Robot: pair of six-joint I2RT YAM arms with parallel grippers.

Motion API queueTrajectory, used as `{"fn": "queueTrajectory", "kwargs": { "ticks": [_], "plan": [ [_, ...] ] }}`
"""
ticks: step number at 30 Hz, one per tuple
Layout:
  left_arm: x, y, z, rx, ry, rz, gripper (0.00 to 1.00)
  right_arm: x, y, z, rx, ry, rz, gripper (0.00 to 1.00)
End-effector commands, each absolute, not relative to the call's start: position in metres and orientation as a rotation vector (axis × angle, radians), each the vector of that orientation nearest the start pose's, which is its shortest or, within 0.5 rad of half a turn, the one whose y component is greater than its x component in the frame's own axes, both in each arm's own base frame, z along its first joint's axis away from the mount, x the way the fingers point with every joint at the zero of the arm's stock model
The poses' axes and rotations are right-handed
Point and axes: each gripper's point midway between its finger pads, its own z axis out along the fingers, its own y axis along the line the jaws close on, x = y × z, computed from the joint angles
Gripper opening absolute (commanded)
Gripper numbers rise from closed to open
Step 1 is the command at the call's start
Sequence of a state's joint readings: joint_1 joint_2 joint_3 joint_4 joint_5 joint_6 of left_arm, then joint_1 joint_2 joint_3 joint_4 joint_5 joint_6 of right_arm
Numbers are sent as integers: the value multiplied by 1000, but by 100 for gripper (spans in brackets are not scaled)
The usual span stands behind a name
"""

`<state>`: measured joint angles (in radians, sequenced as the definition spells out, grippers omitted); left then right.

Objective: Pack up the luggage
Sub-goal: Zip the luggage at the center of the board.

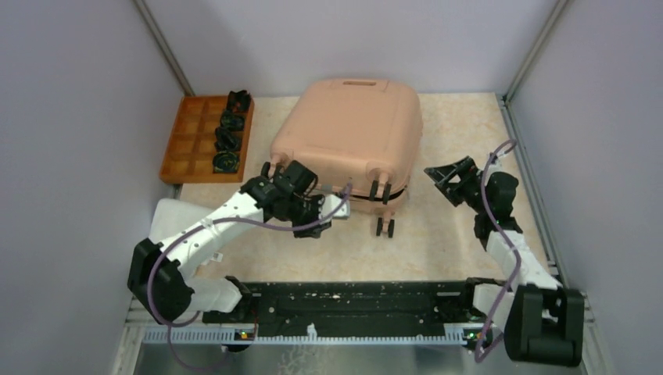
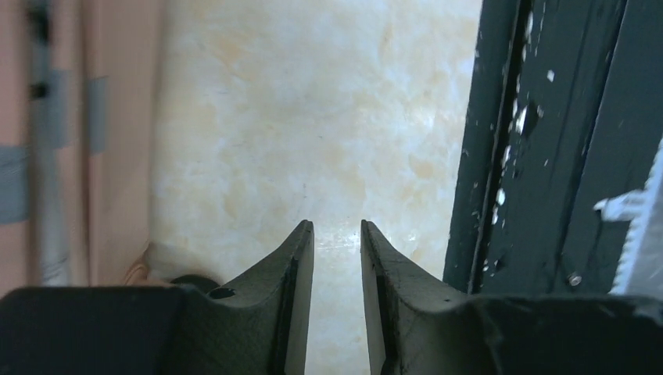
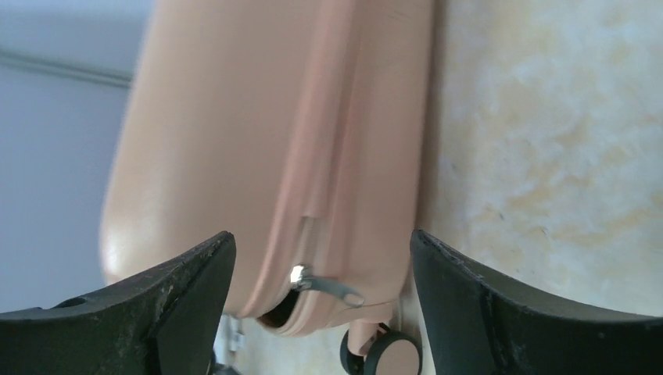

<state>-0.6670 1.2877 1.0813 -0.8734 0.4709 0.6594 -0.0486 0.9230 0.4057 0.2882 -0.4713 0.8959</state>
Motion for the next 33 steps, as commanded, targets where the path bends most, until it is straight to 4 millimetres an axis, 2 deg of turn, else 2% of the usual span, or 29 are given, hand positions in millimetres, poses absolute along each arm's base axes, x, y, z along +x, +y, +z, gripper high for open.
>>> {"fn": "queueTrajectory", "kwargs": {
  "ticks": [1,3,7,10,13,18,20,21,24,25,29,33],
  "plan": [
    [194,-229,130,1953,1687,-419,34,317,101,170,603,1887,1244,78],
    [195,-234,120,1998,1688,-418,31,319,101,167,556,1929,1212,78],
    [204,-232,91,2090,1671,-343,24,319,97,169,509,1936,1145,78],
    [225,-222,67,2111,1658,-166,20,327,97,171,501,1924,1155,78],
    [248,-212,52,2082,1769,-11,14,339,98,175,506,1891,1196,78],
    [290,-192,53,1866,1933,106,3,346,100,184,460,1855,1225,76],
    [303,-174,52,1768,2042,73,0,344,105,192,375,1832,1235,73],
    [311,-158,50,1717,2096,86,0,344,107,194,344,1828,1229,71],
    [325,-122,40,1661,2135,192,0,350,111,193,296,1850,1160,65],
    [328,-112,37,1640,2147,221,0,351,120,193,260,1866,1144,64],
    [339,-64,20,1564,2224,340,0,345,150,188,94,1930,1047,63],
    [365,-29,24,1381,2302,380,0,335,155,183,10,1919,1036,63]
  ]
}}
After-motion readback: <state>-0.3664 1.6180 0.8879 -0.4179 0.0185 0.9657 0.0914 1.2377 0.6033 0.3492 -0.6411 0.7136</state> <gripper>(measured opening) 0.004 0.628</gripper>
